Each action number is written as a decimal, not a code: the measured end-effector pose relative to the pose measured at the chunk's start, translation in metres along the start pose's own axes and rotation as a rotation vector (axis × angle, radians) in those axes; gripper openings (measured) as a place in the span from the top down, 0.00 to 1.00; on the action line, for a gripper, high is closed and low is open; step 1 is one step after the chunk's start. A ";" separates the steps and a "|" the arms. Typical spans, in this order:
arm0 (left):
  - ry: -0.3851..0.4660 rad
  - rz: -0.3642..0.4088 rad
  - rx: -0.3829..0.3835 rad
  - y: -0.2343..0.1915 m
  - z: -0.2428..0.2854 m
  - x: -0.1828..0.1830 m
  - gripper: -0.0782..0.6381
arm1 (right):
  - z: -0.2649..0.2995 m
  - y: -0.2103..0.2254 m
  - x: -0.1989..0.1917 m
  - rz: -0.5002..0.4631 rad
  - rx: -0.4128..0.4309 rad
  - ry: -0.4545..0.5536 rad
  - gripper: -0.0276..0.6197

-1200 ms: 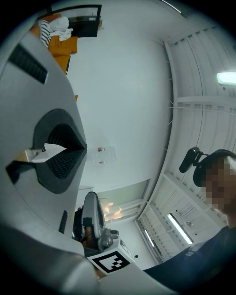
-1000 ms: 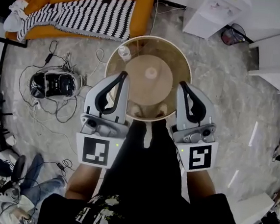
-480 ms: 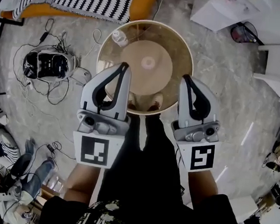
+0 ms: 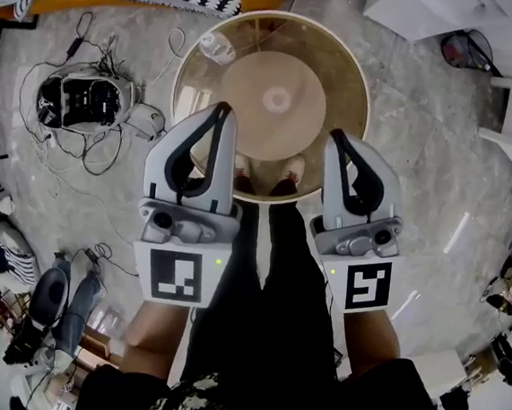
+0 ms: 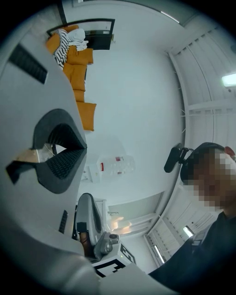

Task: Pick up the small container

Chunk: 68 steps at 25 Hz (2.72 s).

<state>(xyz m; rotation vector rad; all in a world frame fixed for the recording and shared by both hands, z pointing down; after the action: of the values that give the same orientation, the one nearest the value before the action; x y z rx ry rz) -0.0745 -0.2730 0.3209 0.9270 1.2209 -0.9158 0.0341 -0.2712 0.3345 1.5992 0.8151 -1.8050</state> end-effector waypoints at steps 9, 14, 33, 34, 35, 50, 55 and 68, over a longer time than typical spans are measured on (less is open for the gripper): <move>-0.038 -0.033 -0.004 0.006 0.018 -0.064 0.88 | 0.017 -0.002 -0.062 0.016 -0.009 -0.046 0.96; -0.053 -0.021 -0.014 0.017 0.025 -0.087 0.88 | 0.018 -0.005 -0.094 0.039 0.010 -0.088 0.82; -0.099 -0.018 -0.045 0.035 0.040 -0.204 0.88 | 0.033 -0.010 -0.212 0.013 0.039 -0.145 0.78; -0.101 -0.019 -0.048 0.035 0.040 -0.210 0.88 | 0.033 -0.011 -0.219 0.013 0.038 -0.151 0.78; -0.104 -0.023 -0.048 0.035 0.040 -0.216 0.88 | 0.033 -0.013 -0.226 0.013 0.037 -0.155 0.78; -0.132 -0.020 -0.042 0.041 0.046 -0.287 0.88 | 0.047 -0.032 -0.296 0.029 0.051 -0.169 0.78; -0.153 -0.029 -0.048 0.043 0.050 -0.312 0.88 | 0.049 -0.034 -0.323 0.031 0.061 -0.197 0.78; -0.194 -0.050 -0.067 0.043 0.056 -0.371 0.88 | 0.066 -0.041 -0.393 0.037 0.082 -0.262 0.74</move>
<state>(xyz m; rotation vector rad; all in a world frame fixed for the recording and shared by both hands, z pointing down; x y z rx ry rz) -0.0577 -0.2839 0.6981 0.7395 1.1061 -0.9752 0.0026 -0.2838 0.7335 1.3777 0.5939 -1.9910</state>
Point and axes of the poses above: the fingertips, and each gripper's own axes: z forward along the fingers, y to its right, x out of its top, the point moved 1 cm from there along -z, backward along the fingers
